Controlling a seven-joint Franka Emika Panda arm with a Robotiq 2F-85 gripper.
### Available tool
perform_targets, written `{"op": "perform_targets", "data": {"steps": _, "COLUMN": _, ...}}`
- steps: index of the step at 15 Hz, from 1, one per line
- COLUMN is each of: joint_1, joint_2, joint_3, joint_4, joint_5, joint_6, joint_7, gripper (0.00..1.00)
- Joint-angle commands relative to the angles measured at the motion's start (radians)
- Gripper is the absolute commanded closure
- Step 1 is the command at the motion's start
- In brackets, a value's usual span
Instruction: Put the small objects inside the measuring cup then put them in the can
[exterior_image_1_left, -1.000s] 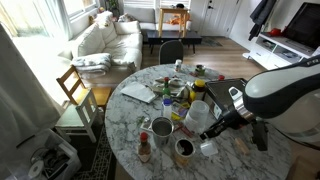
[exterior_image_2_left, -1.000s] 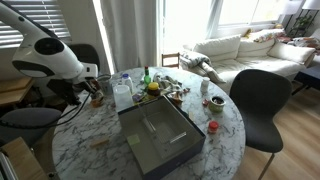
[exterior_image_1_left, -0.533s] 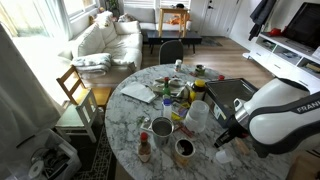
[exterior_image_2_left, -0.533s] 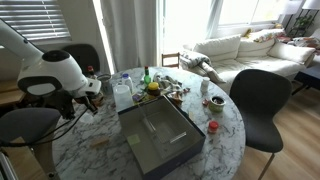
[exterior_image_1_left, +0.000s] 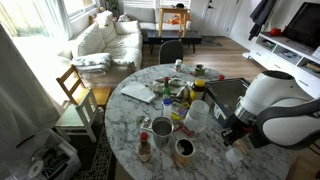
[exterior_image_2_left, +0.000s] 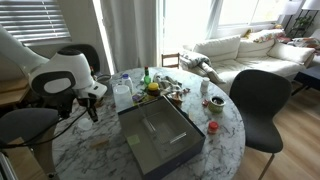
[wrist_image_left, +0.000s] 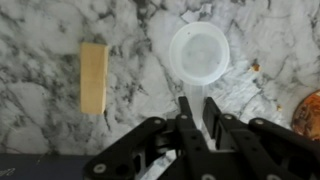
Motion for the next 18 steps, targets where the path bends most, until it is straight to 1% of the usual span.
{"op": "perform_targets", "data": {"steps": 1, "joint_1": -0.005, "joint_2": -0.066, "joint_3": 0.018, "joint_4": 0.027, "joint_5": -0.111, "joint_6": -0.179, "joint_7": 0.192, "gripper": 0.95}}
{"op": "perform_targets", "data": {"steps": 4, "joint_1": -0.006, "joint_2": -0.064, "joint_3": 0.042, "joint_4": 0.058, "joint_5": -0.158, "joint_6": -0.251, "joint_7": 0.309, "gripper": 0.95}}
{"op": "perform_targets", "data": {"steps": 8, "joint_1": -0.004, "joint_2": -0.033, "joint_3": 0.059, "joint_4": 0.066, "joint_5": -0.192, "joint_6": -0.230, "joint_7": 0.429, "gripper": 0.95}}
{"op": "perform_targets", "data": {"steps": 11, "joint_1": 0.003, "joint_2": 0.001, "joint_3": 0.063, "joint_4": 0.068, "joint_5": -0.193, "joint_6": -0.235, "joint_7": 0.471, "gripper": 0.95}}
{"op": "perform_targets", "data": {"steps": 18, "joint_1": 0.016, "joint_2": 0.064, "joint_3": 0.049, "joint_4": 0.073, "joint_5": -0.246, "joint_6": -0.225, "joint_7": 0.585, "gripper": 0.95}}
